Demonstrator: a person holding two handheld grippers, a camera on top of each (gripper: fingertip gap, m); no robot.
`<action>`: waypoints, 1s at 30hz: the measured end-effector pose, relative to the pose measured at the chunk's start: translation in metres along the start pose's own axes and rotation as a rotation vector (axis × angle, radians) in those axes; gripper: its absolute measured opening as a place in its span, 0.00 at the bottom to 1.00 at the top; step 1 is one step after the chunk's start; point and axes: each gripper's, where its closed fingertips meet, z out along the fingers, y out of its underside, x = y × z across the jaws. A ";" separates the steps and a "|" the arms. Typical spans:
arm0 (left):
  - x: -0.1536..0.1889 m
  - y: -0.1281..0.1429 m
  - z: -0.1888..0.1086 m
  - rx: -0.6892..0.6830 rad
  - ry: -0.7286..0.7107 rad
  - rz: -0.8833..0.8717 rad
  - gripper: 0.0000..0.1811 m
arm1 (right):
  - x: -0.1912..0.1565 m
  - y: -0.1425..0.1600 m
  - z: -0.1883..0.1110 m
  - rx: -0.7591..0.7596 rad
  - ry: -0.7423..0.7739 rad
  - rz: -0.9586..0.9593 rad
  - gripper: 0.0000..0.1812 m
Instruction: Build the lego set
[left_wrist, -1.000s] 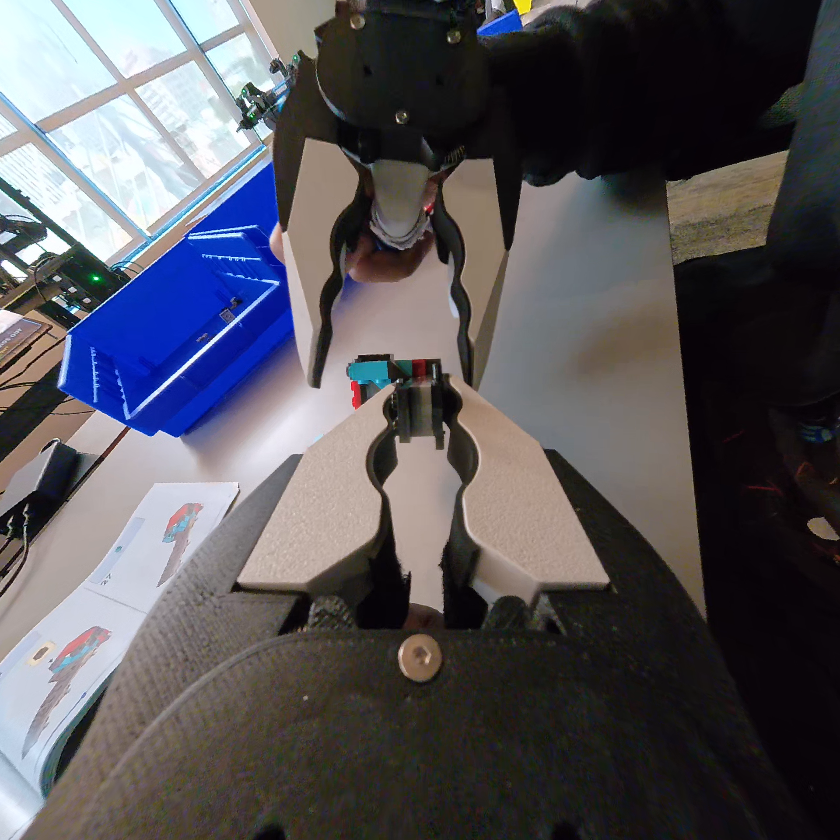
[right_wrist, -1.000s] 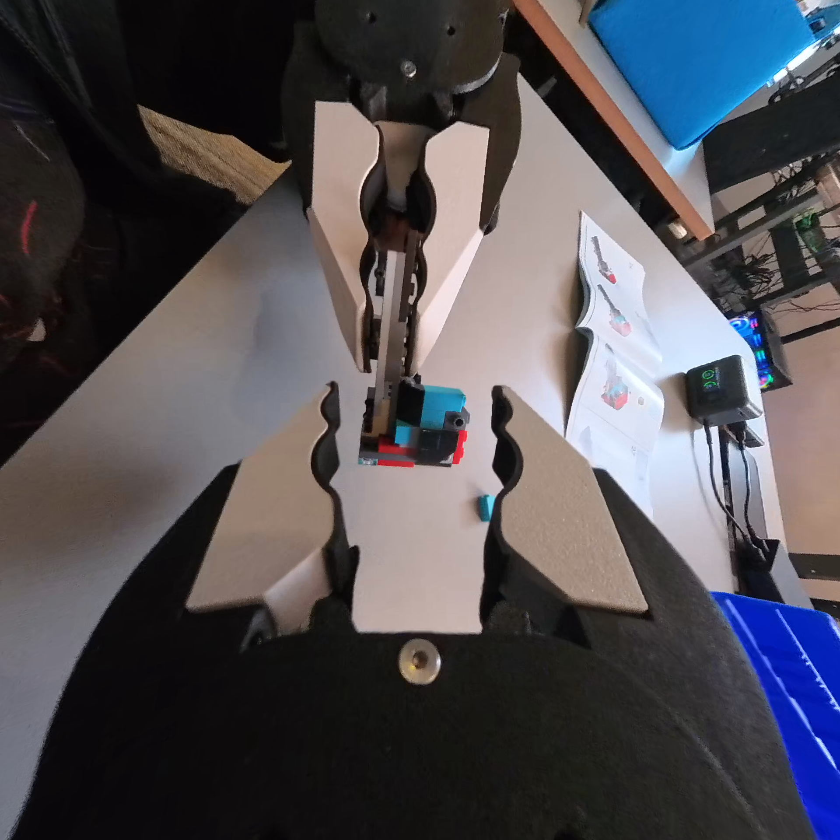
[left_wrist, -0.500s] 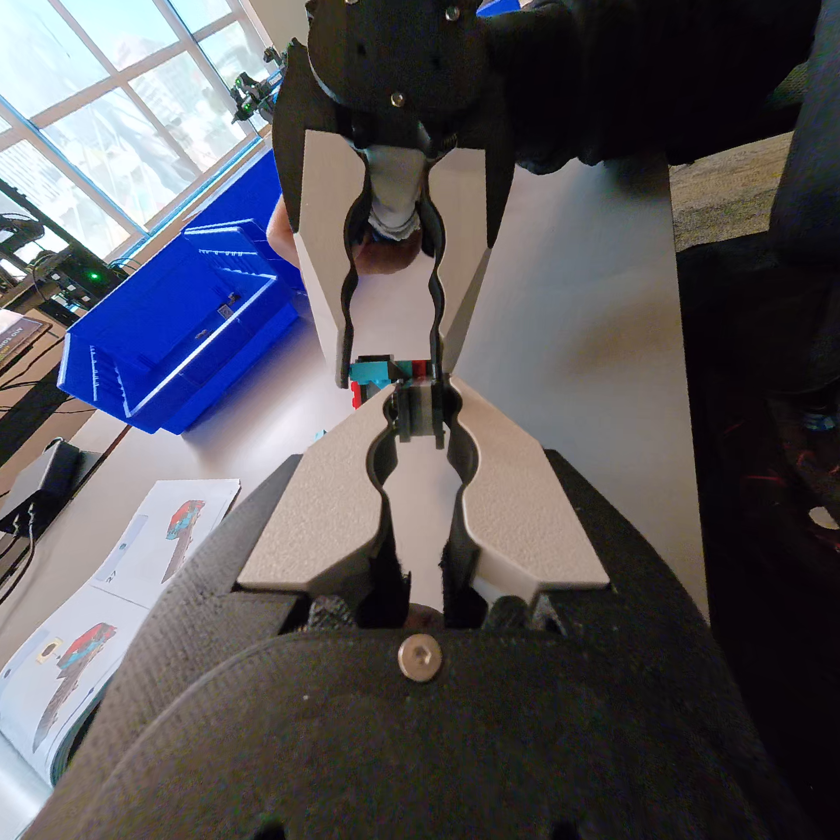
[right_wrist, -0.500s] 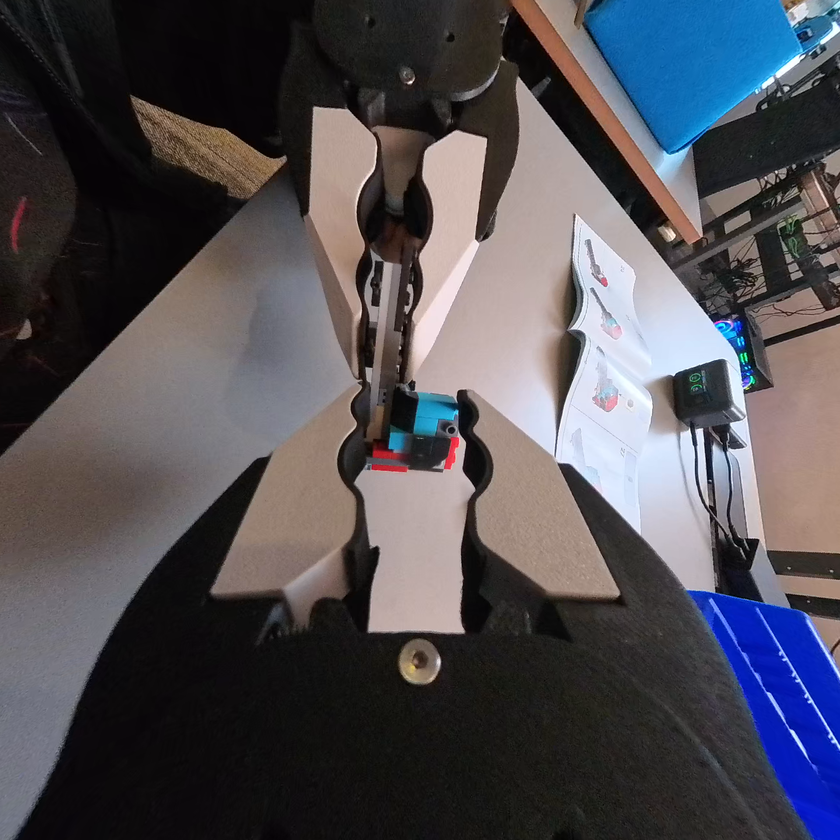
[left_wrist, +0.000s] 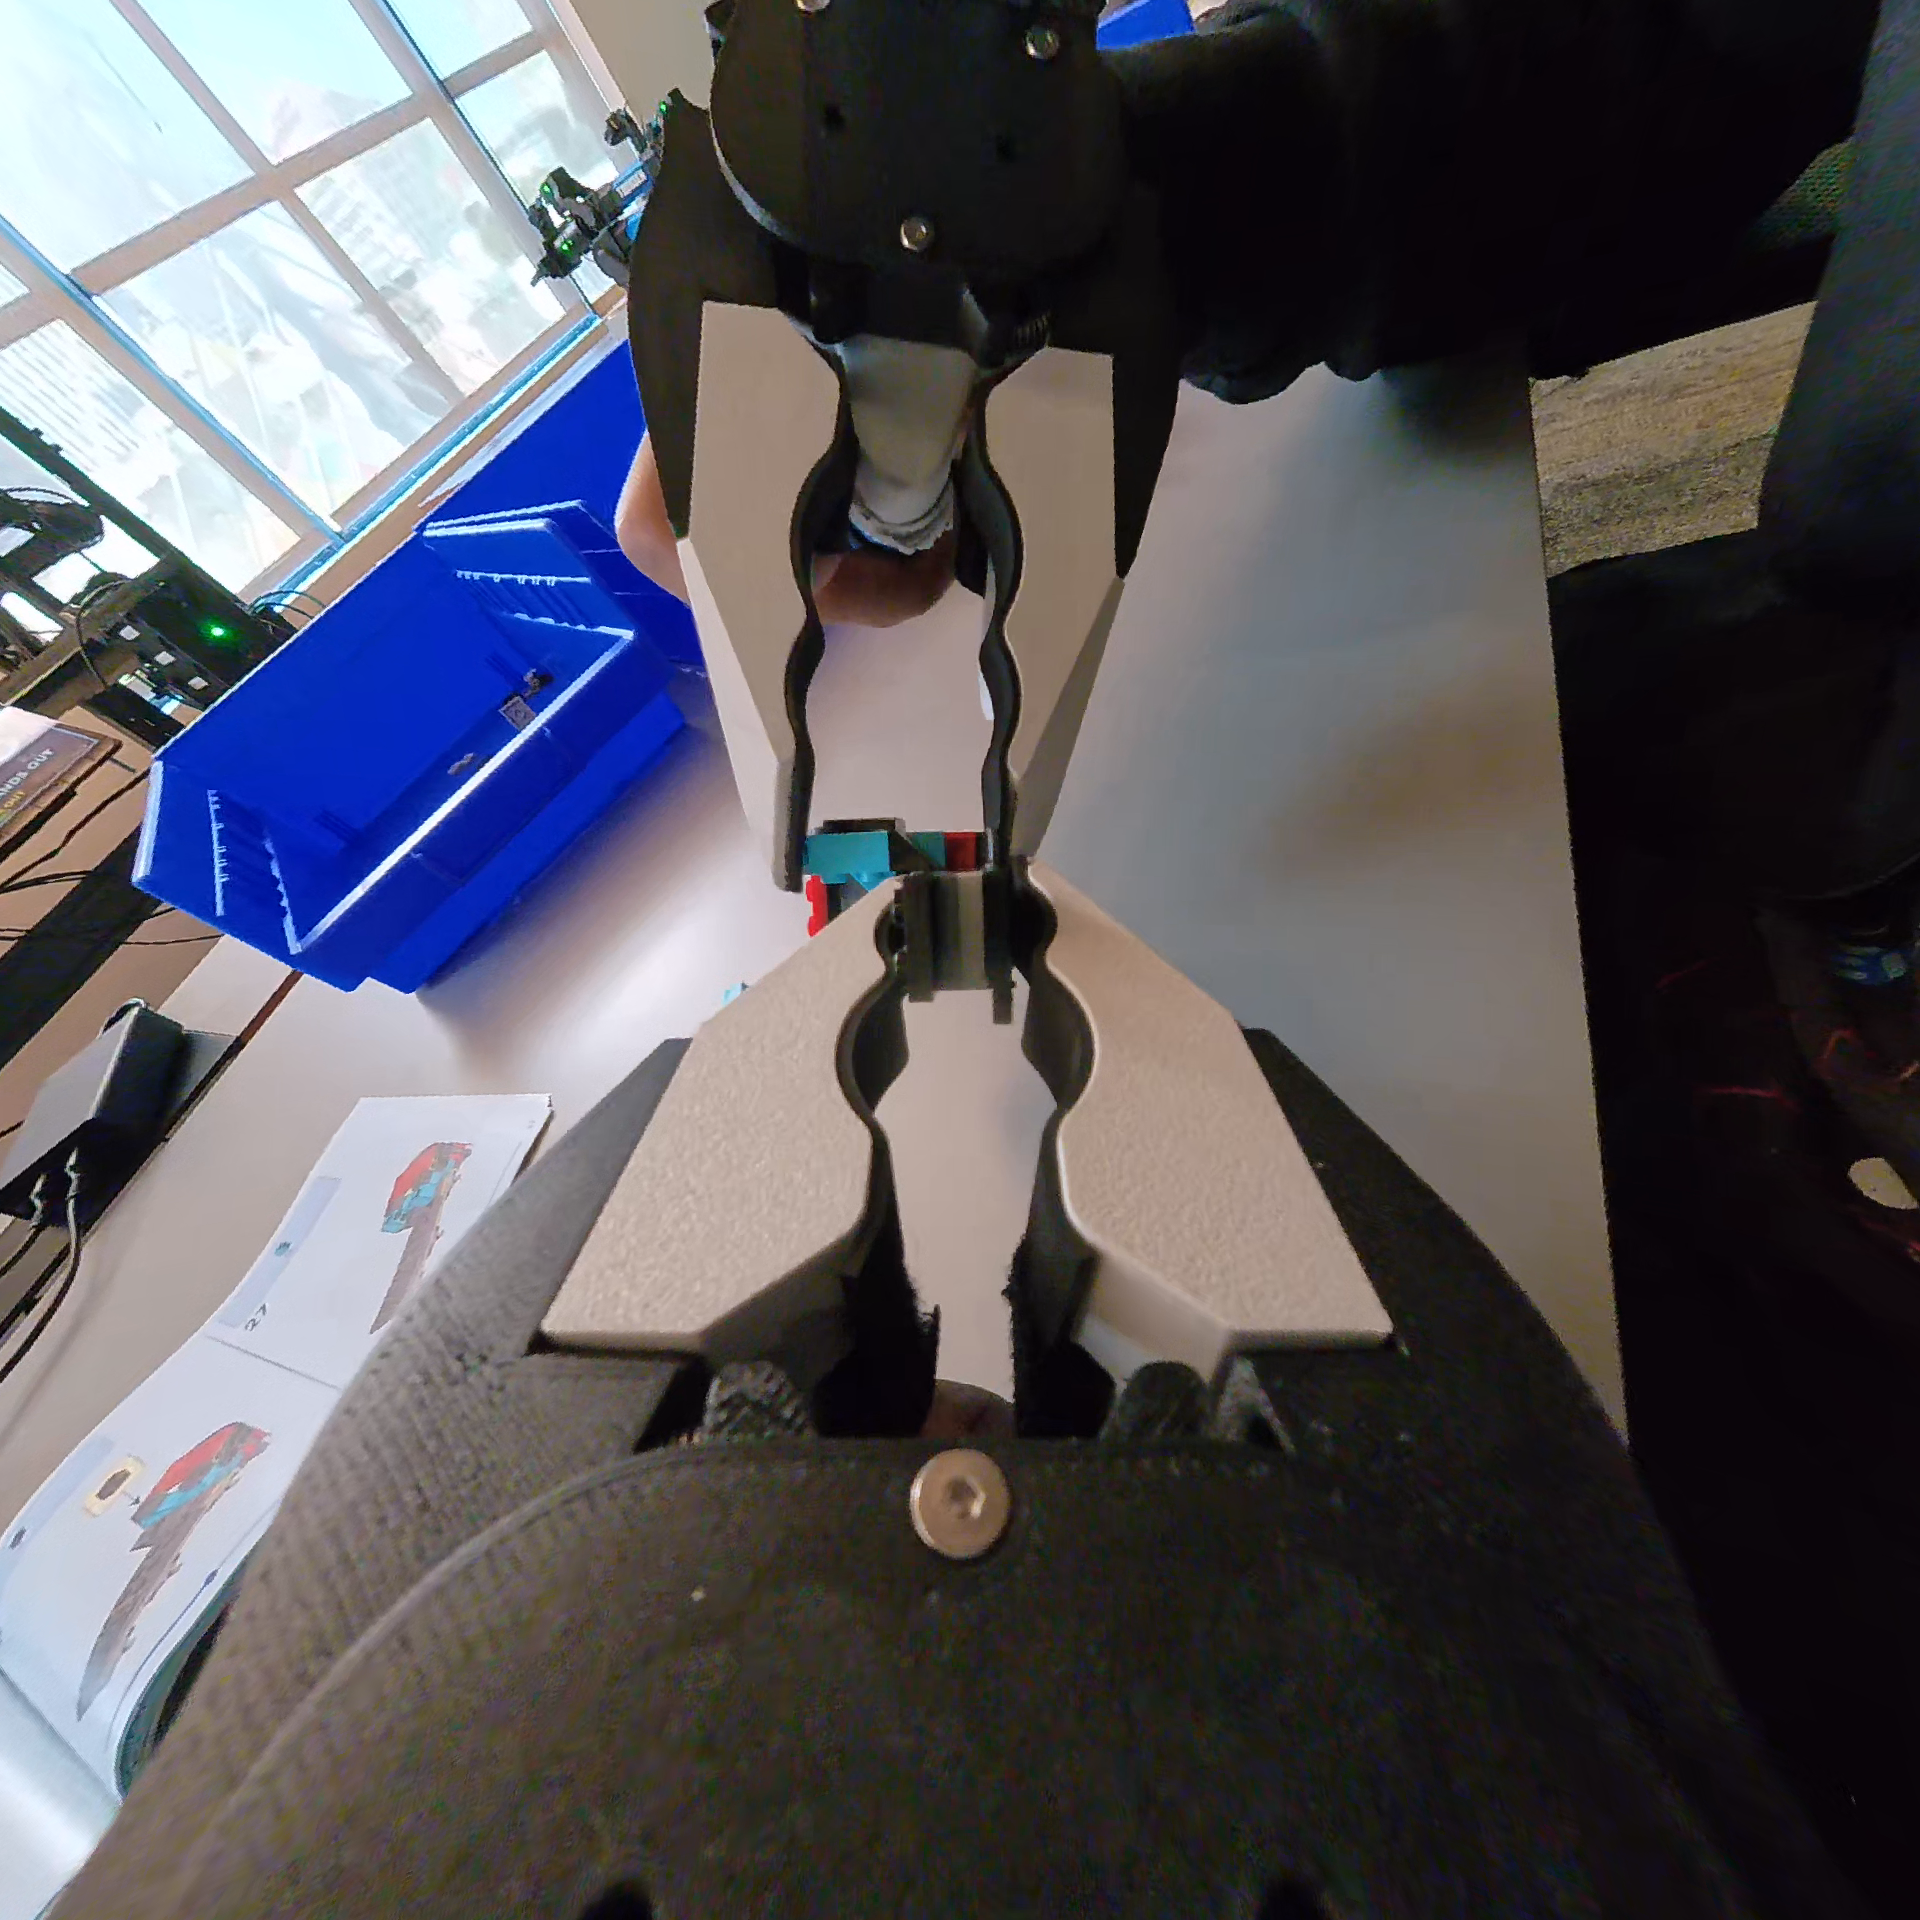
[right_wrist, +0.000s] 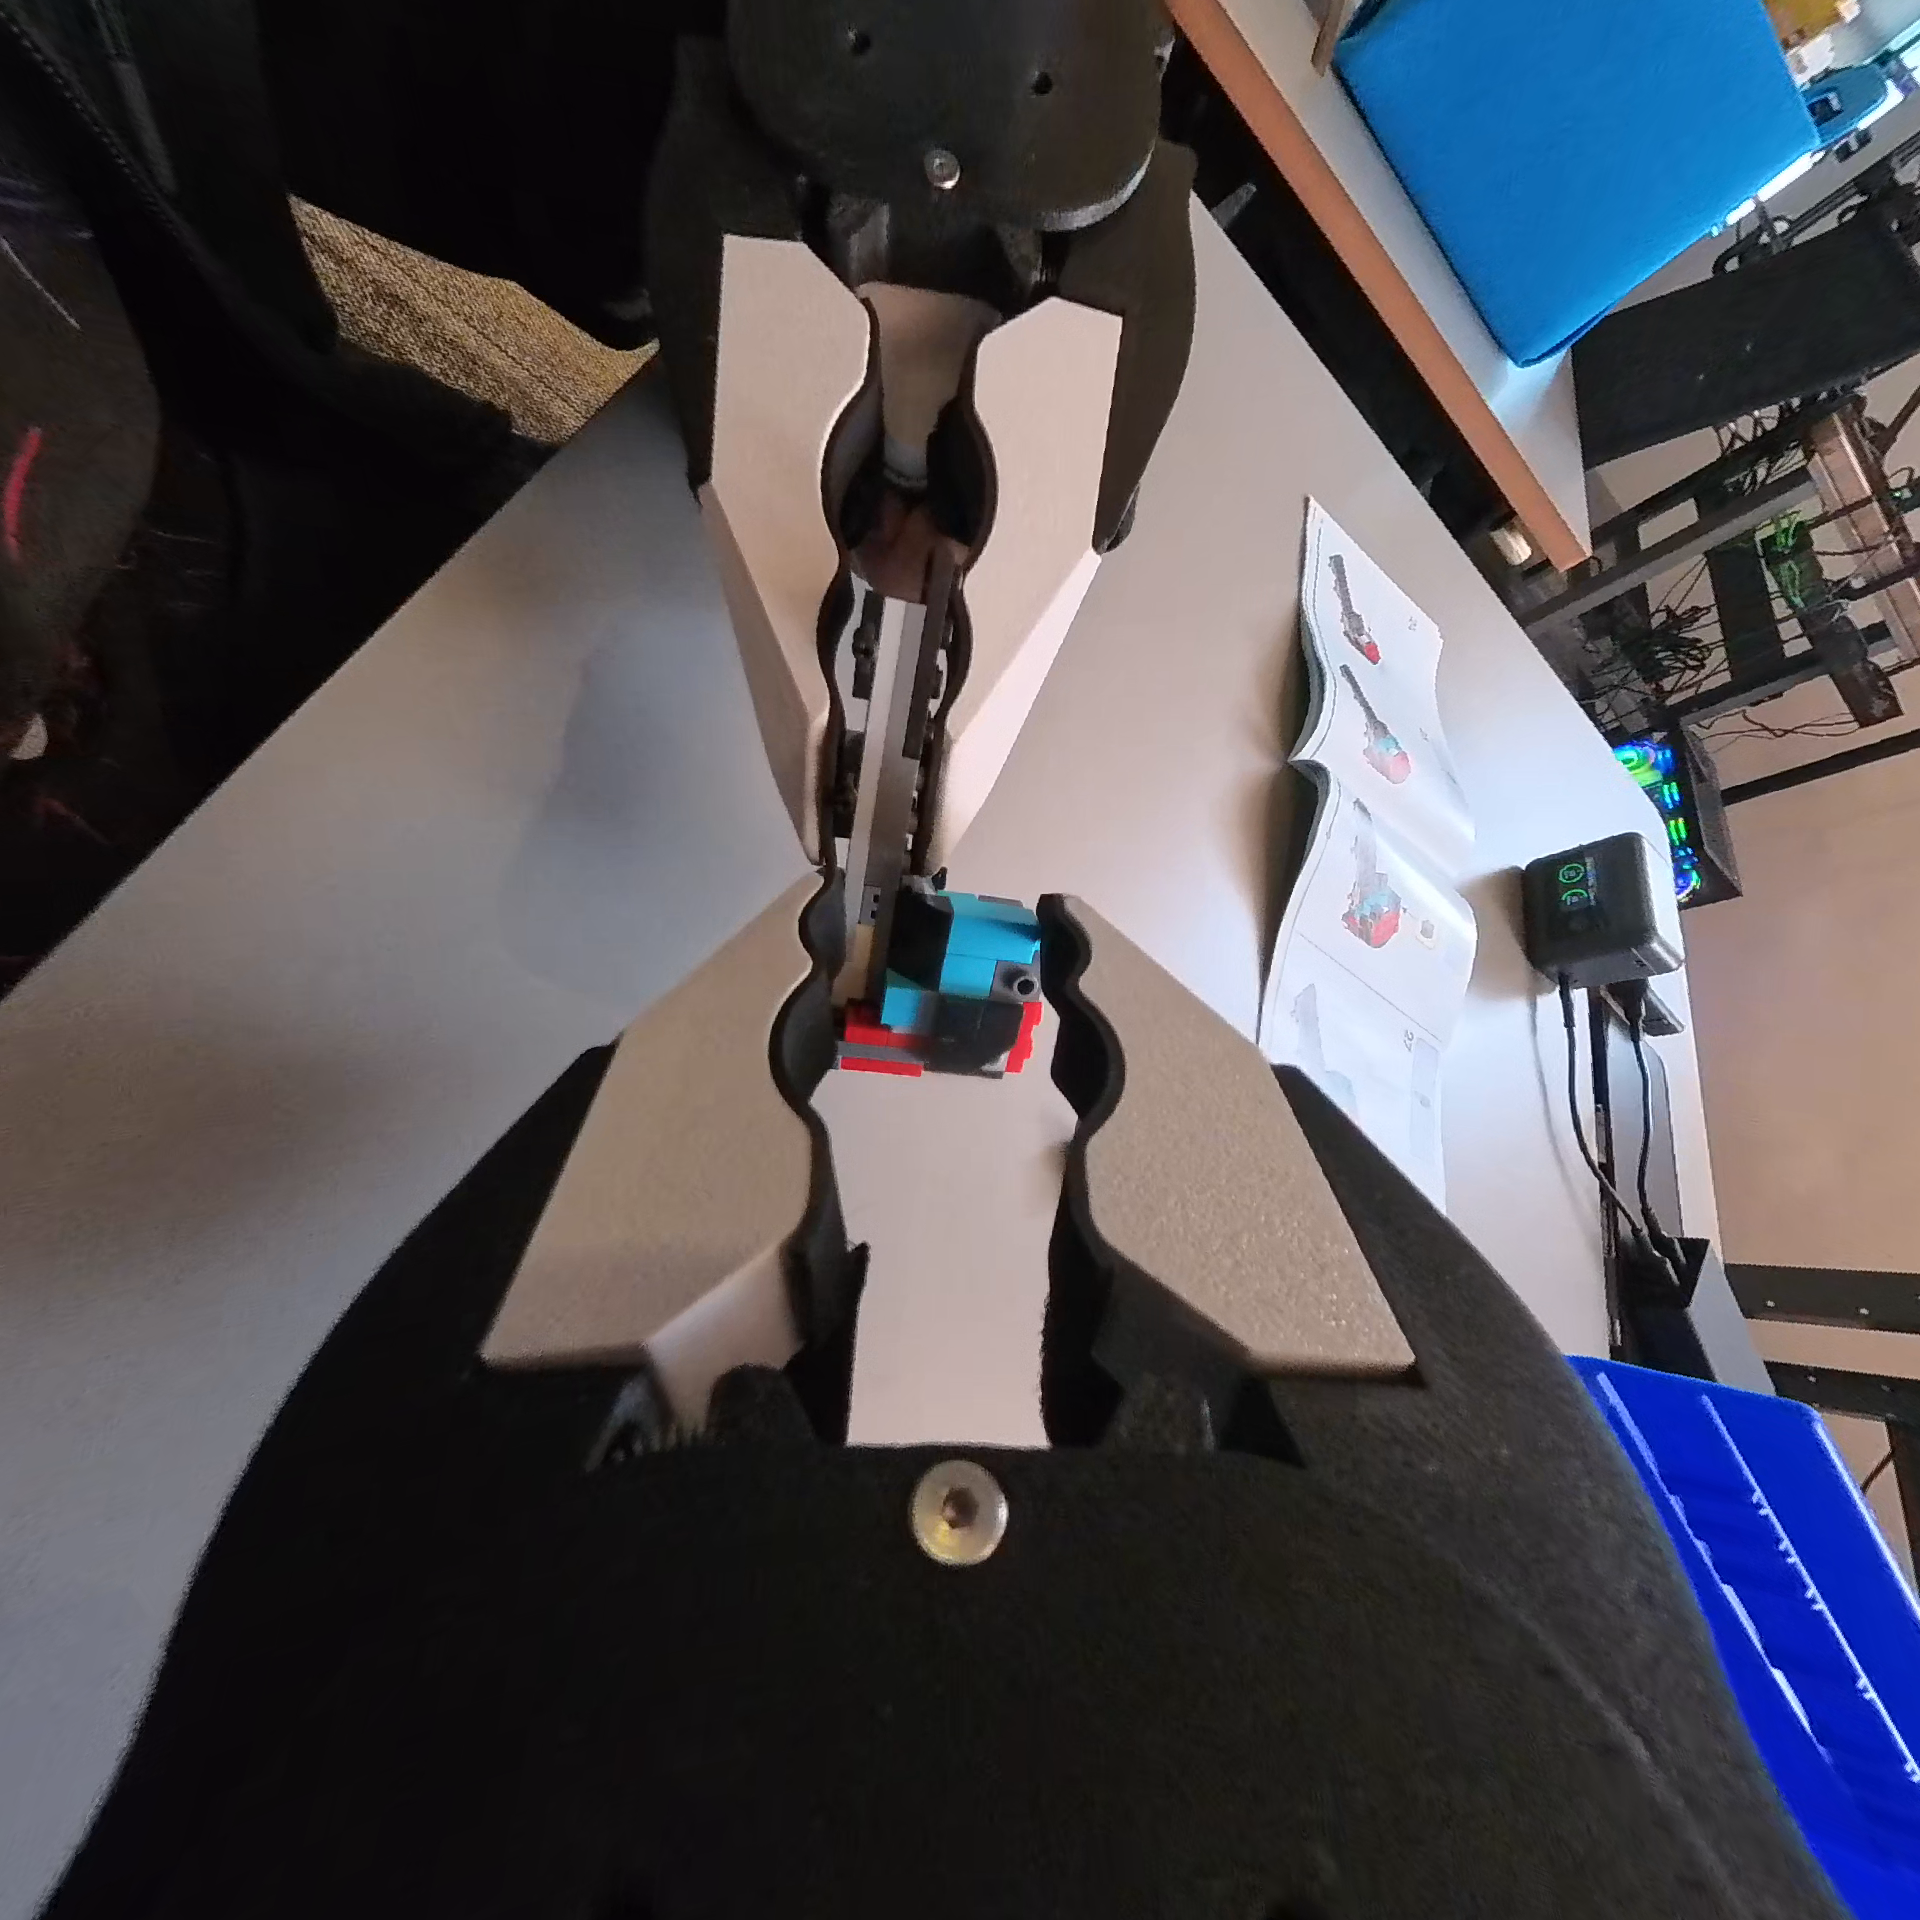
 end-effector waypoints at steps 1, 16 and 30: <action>0.000 0.000 0.000 0.000 0.001 0.000 0.09 | 0.000 0.000 0.000 0.001 0.000 -0.001 0.20; 0.001 -0.001 0.000 -0.001 0.008 -0.002 0.09 | -0.001 0.000 0.000 -0.001 -0.008 -0.001 0.20; 0.000 -0.001 0.000 0.002 0.003 -0.005 0.09 | 0.001 -0.001 0.000 -0.002 0.002 -0.007 0.19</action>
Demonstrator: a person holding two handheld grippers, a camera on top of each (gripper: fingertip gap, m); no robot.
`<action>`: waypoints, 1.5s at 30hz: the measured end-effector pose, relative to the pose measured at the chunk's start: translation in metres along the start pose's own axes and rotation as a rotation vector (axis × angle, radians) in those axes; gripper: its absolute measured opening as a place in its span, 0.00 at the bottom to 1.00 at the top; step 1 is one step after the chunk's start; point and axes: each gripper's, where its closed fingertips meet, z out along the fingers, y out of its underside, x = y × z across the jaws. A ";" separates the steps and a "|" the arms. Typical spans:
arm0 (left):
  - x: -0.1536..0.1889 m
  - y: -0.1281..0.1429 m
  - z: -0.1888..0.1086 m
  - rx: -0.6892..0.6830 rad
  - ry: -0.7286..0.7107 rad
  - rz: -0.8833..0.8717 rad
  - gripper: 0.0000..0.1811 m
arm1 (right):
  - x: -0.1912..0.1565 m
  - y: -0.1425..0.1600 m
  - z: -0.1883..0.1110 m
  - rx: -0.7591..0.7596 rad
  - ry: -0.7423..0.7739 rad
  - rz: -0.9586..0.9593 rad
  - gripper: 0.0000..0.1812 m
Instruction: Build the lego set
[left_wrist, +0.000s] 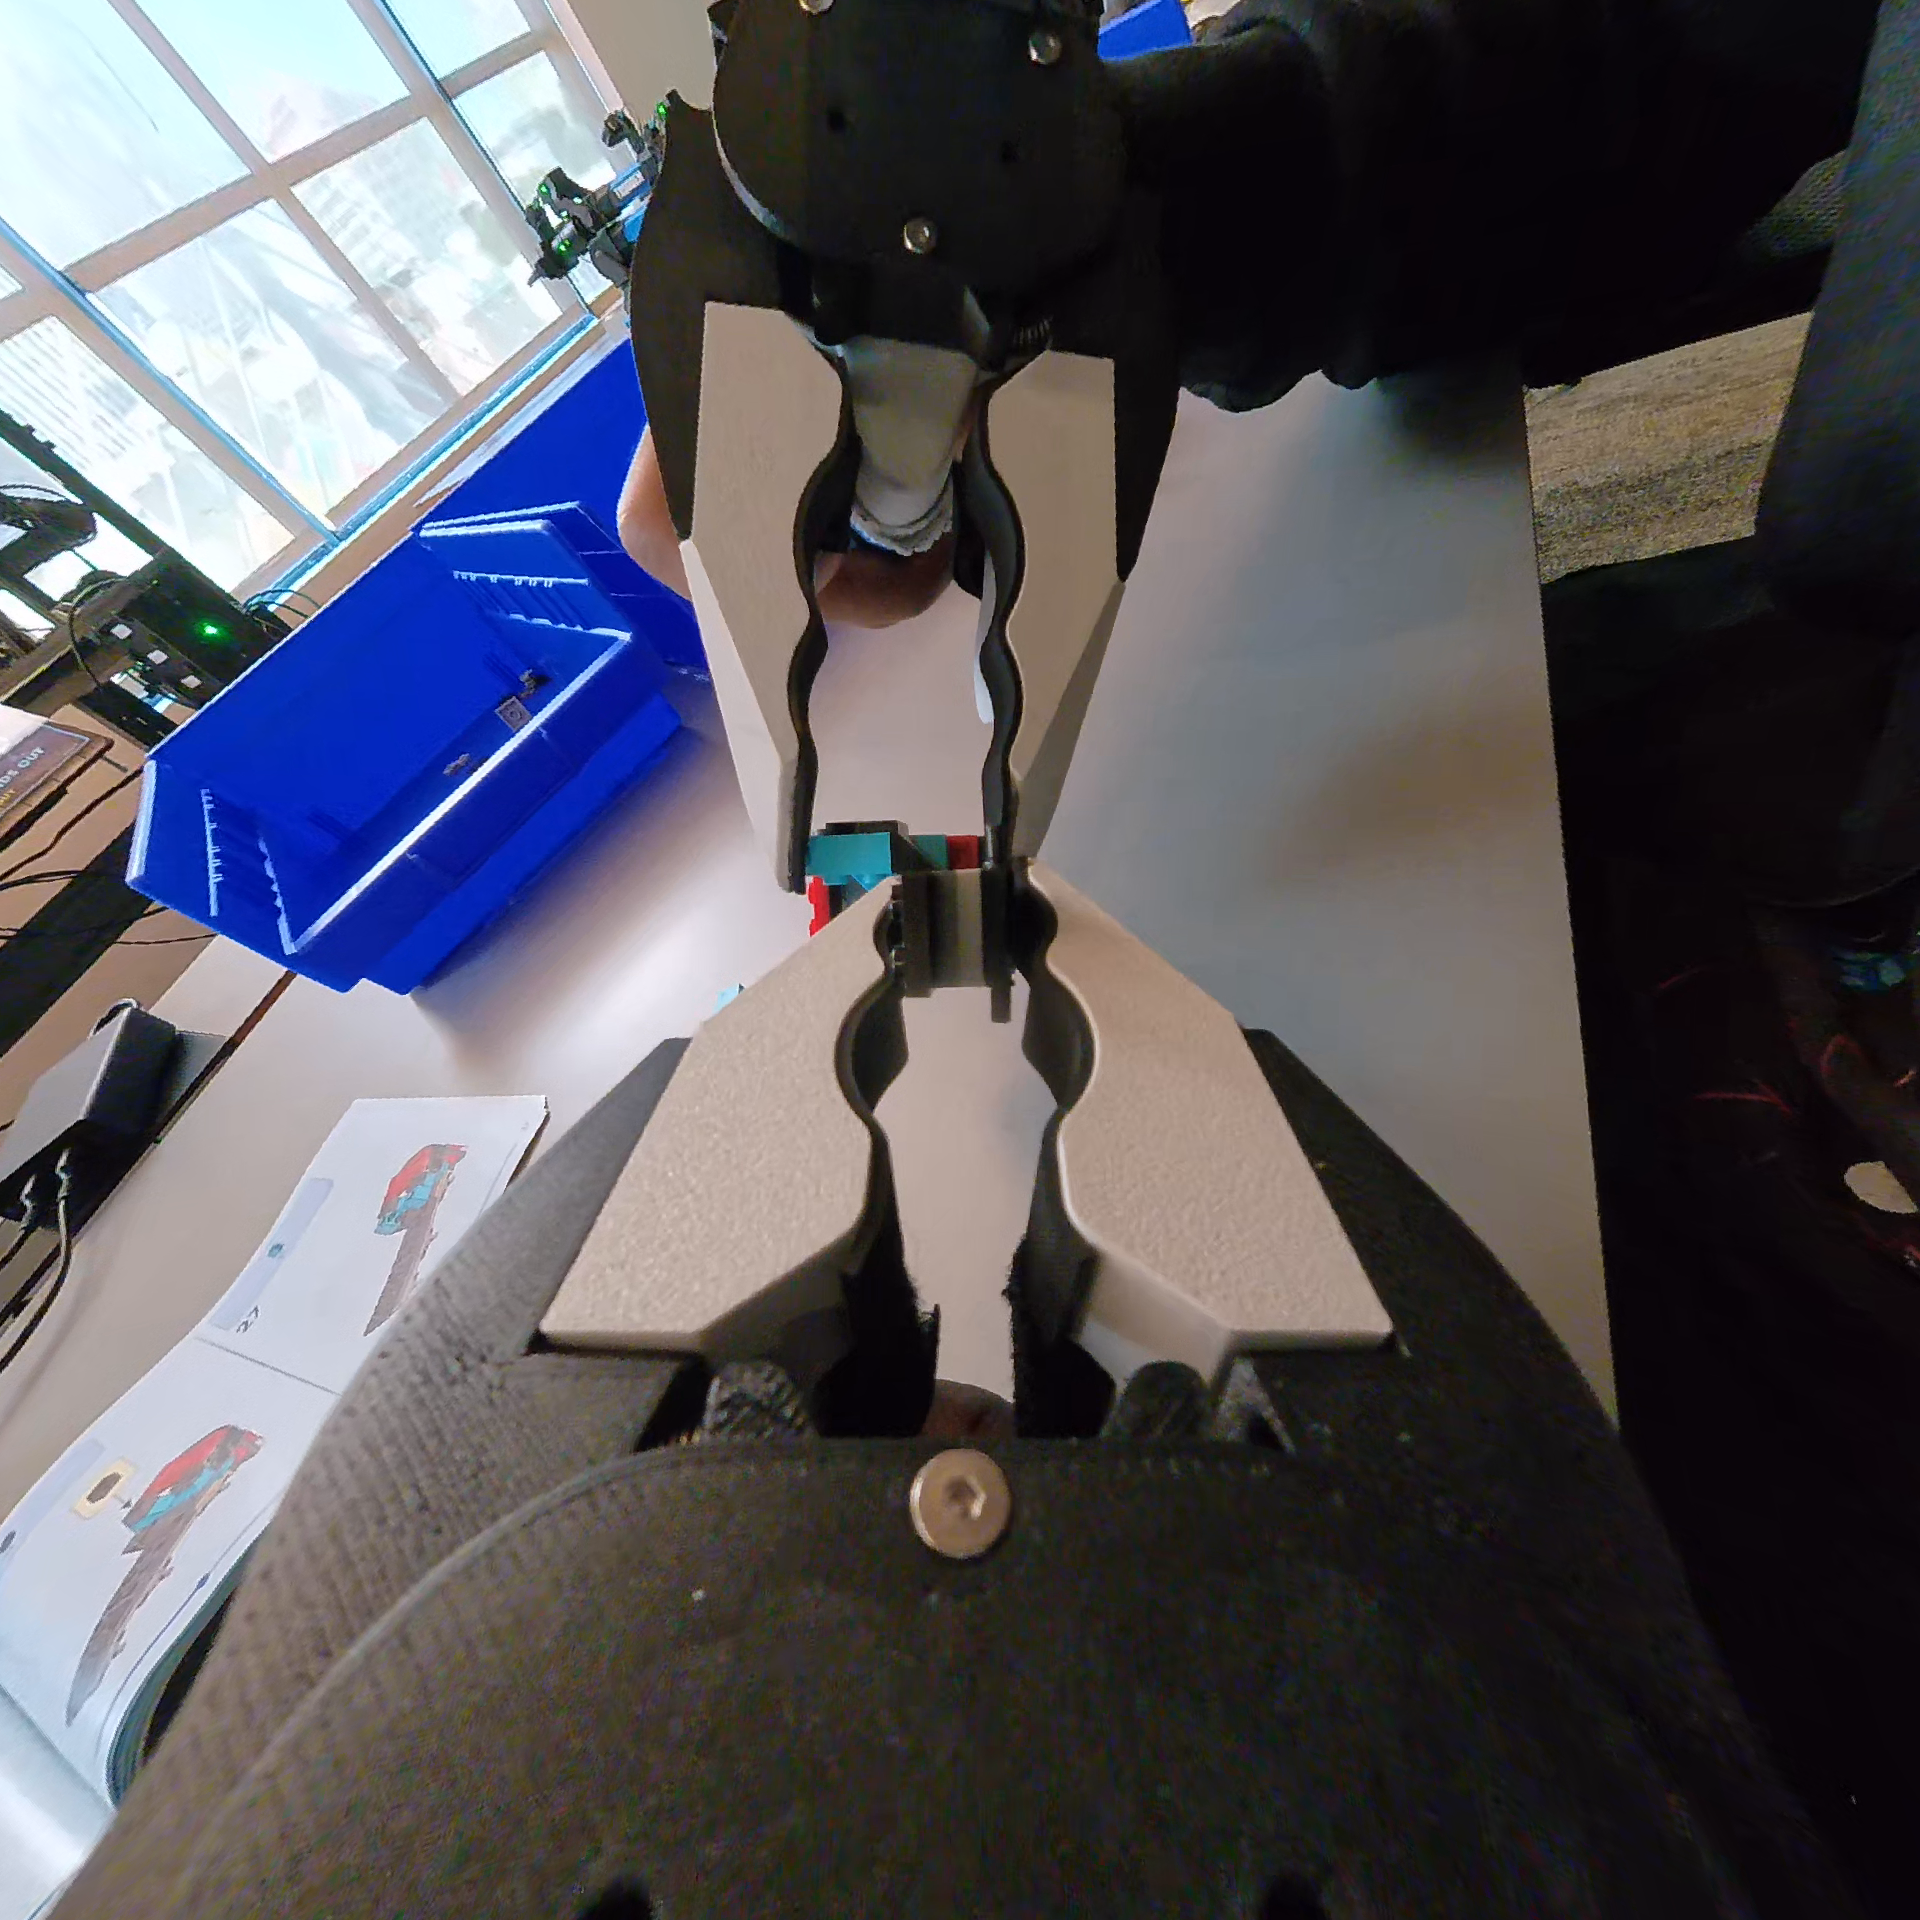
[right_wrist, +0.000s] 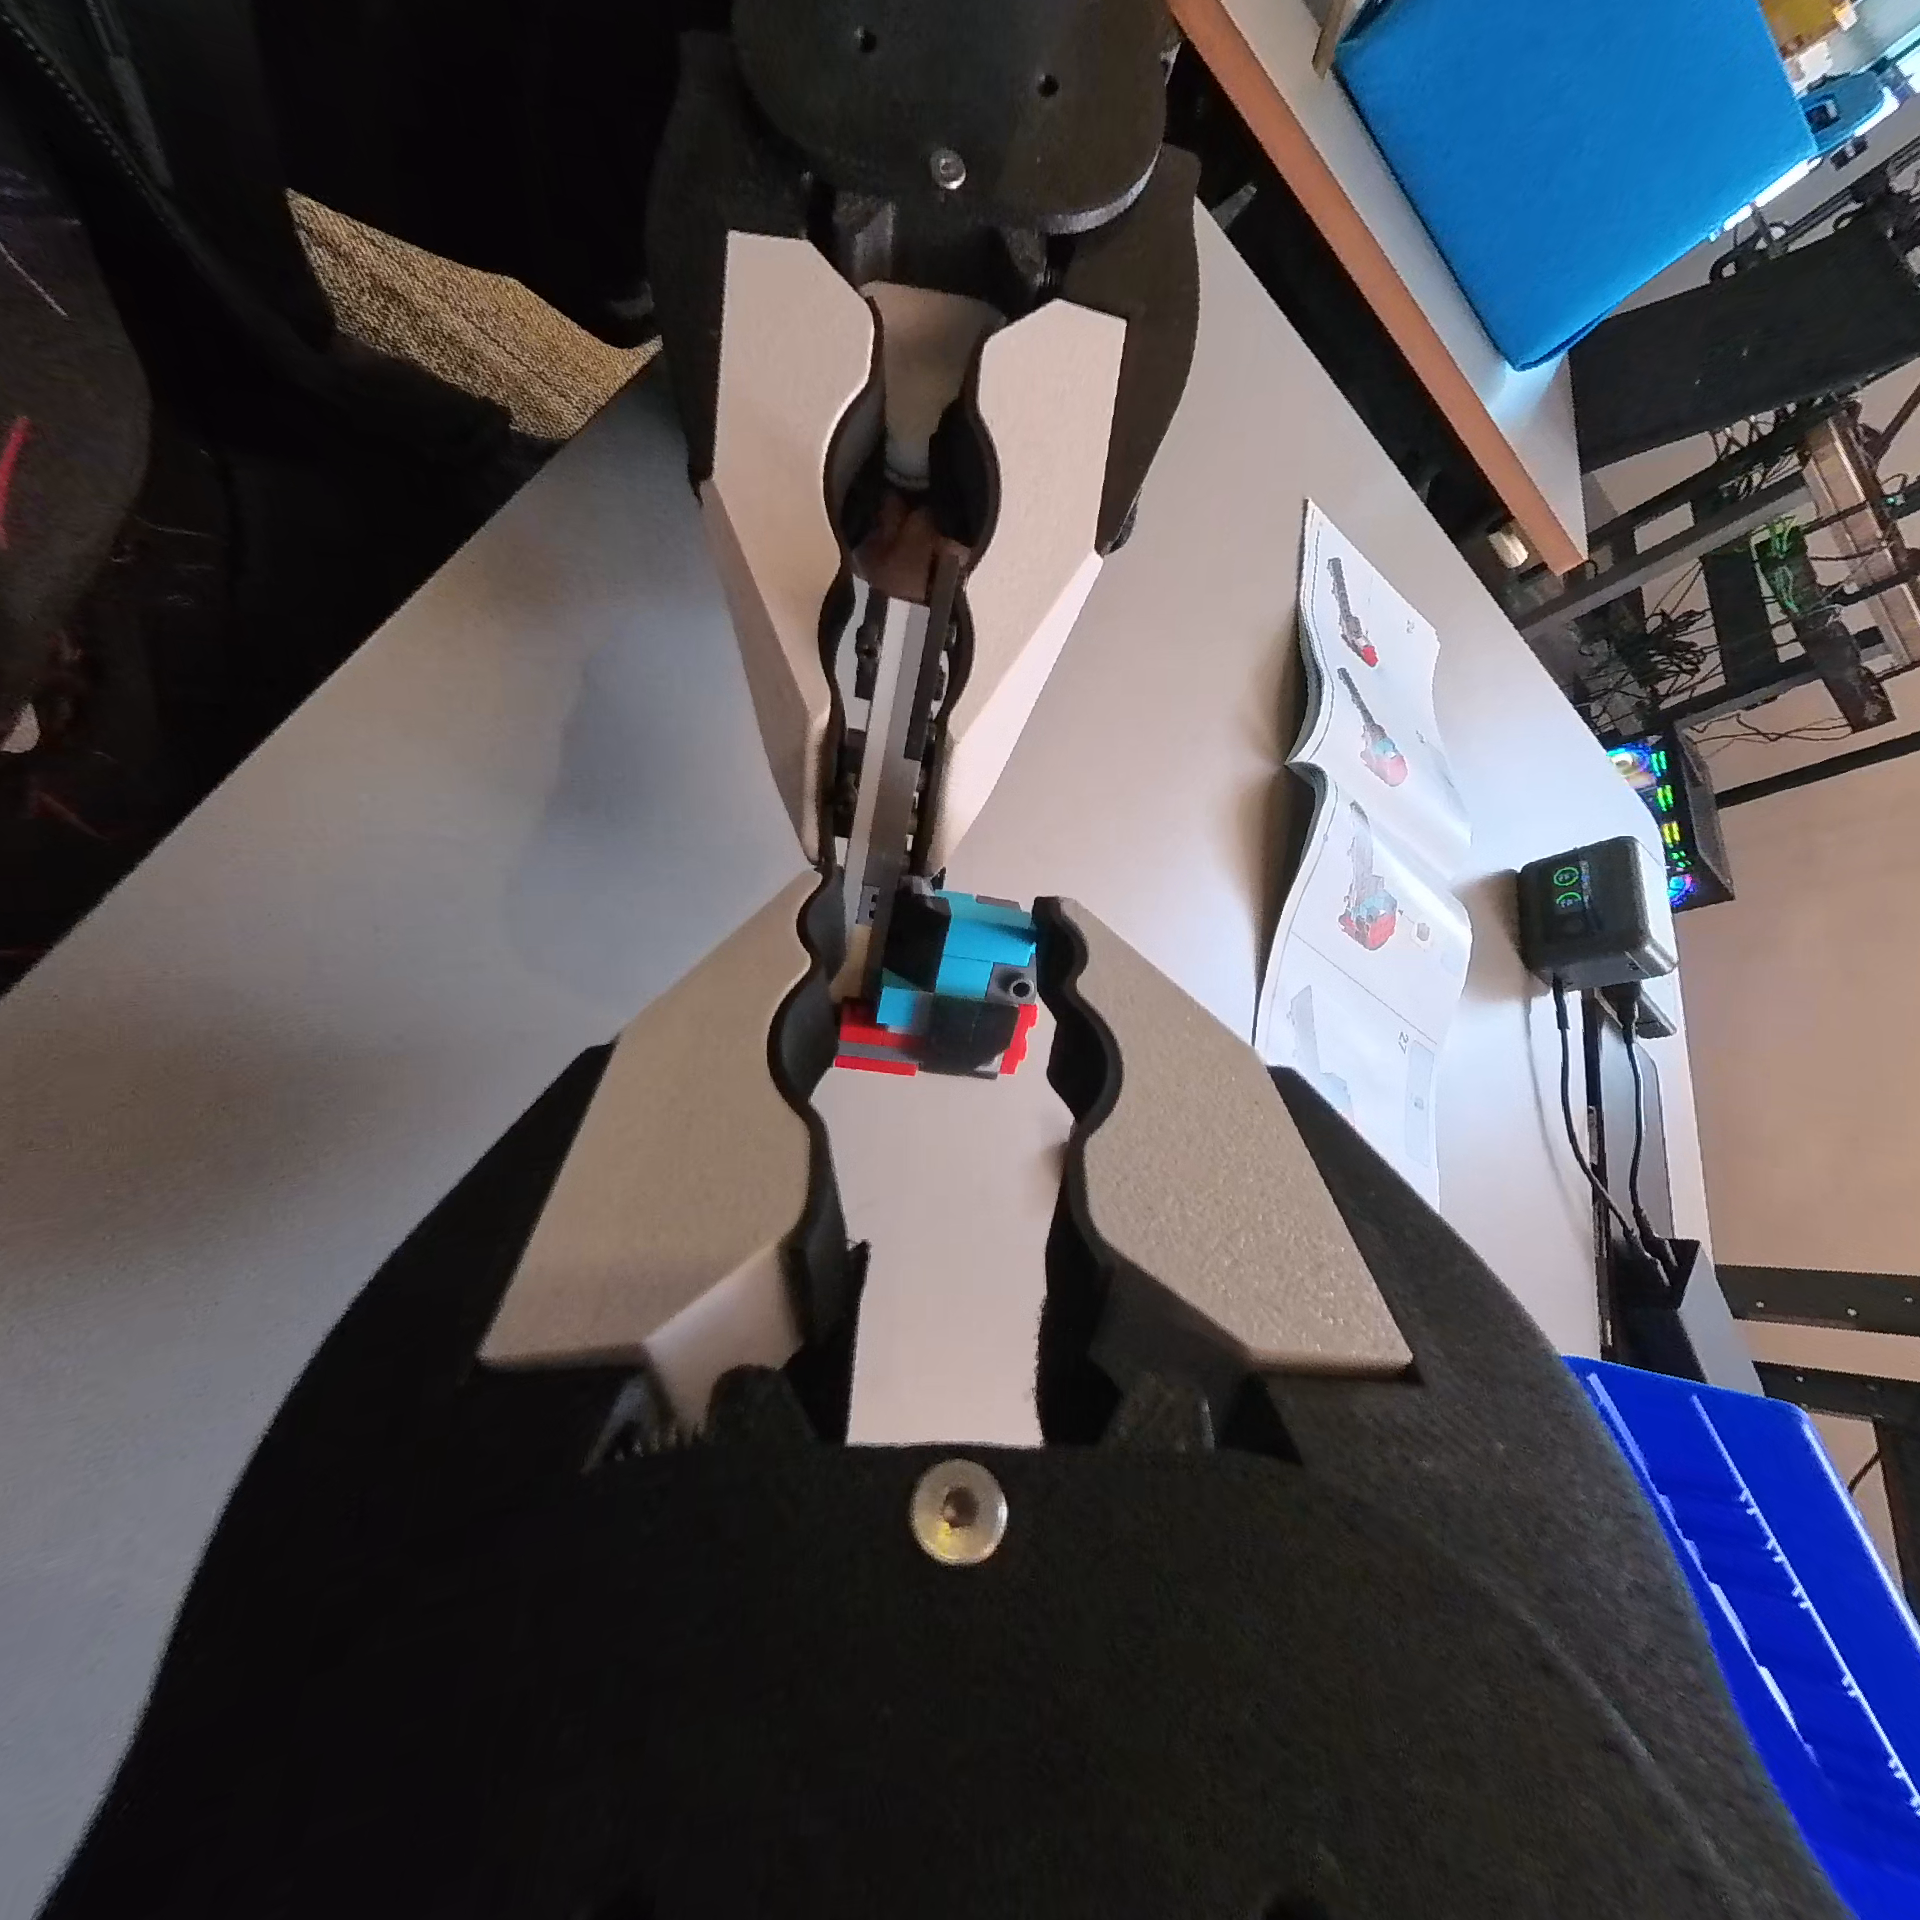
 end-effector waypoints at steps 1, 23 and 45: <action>0.000 0.000 0.000 0.000 -0.001 0.000 0.09 | 0.000 0.000 0.000 -0.001 0.001 0.000 0.19; 0.004 0.000 -0.001 -0.002 0.011 0.004 0.09 | 0.005 -0.004 -0.009 0.044 0.011 0.045 0.26; 0.007 -0.004 -0.002 0.009 0.024 0.019 0.08 | -0.002 0.005 -0.007 0.027 -0.044 0.095 0.16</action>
